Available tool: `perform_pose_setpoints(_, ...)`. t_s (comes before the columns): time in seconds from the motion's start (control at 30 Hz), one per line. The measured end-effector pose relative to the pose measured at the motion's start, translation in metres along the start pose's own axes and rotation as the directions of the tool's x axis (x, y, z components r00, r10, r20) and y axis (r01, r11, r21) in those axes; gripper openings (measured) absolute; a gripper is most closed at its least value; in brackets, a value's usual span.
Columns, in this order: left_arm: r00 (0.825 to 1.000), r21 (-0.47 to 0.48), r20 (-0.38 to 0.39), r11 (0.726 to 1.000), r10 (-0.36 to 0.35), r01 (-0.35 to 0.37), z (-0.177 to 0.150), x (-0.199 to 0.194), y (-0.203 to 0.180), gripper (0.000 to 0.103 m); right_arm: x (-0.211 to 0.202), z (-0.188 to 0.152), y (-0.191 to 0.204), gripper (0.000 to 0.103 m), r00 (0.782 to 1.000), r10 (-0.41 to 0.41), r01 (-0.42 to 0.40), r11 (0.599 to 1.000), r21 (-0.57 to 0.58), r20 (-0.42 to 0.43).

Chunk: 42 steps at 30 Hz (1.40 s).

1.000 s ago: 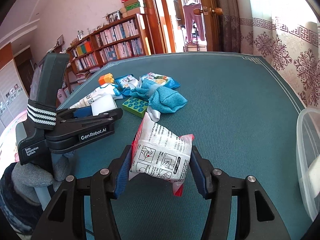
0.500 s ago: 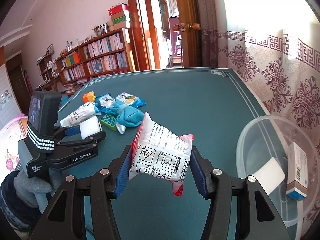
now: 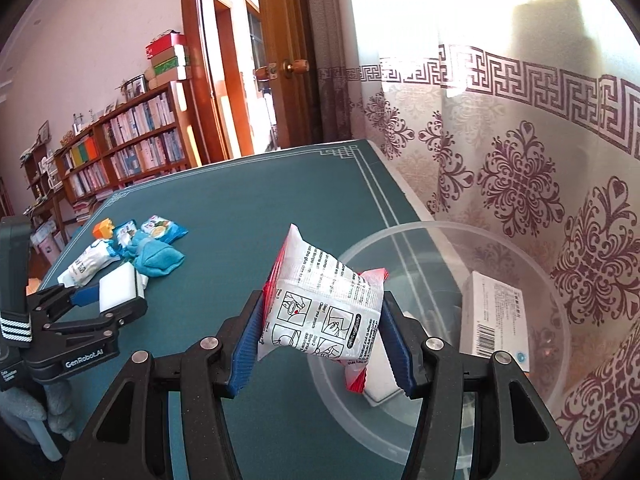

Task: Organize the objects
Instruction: 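Carry the packet and sponge to the clear bowl and lower them in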

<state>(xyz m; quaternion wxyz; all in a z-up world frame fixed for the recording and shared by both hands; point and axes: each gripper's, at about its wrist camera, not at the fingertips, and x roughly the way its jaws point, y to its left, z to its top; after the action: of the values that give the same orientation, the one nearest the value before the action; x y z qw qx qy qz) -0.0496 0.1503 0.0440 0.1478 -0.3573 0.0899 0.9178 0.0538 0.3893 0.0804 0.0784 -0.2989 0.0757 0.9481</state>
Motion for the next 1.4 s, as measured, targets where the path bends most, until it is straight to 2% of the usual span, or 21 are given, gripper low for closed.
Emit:
perform_pose_setpoints(0.23, 0.999, 0.052, 0.012, 0.998, -0.040, 0.039, 0.009, -0.002, -0.029, 0.064, 0.019, -0.007, -0.028, 0.057, 0.998, -0.046, 0.047, 0.998, 0.031, -0.039)
perform_pose_setpoints(0.57, 0.998, 0.079, 0.011, 0.995, -0.056, 0.055, 0.014, 0.000, -0.047, 0.064, 0.038, -0.011, -0.044, 0.057, 0.996, -0.063, 0.066, 0.997, 0.045, -0.065)
perform_pose_setpoints(0.83, 0.998, 0.088, 0.012, 0.994, -0.059, 0.058, 0.016, 0.000, -0.054, 0.064, 0.039, -0.011, -0.046, 0.057, 0.997, -0.039, 0.043, 0.998, 0.052, -0.068)
perform_pose_setpoints(1.03, 0.997, 0.092, 0.013, 0.993, -0.069, 0.068, 0.021, 0.001, -0.058, 0.064, 0.038, -0.010, -0.048, 0.064, 0.997, -0.015, 0.022, 0.996, 0.082, -0.078)
perform_pose_setpoints(1.23, 0.996, 0.127, 0.026, 0.988, -0.089, 0.085, 0.029, -0.001, -0.075, 0.064, 0.025, -0.012, -0.055, 0.064, 0.997, -0.044, 0.049, 0.996, 0.070, -0.065)
perform_pose_setpoints(1.4, 0.993, 0.158, 0.029, 0.981, -0.118, 0.112, 0.036, -0.001, -0.095, 0.064, 0.021, -0.022, -0.070, 0.064, 0.991, -0.093, 0.101, 0.991, 0.084, -0.097)
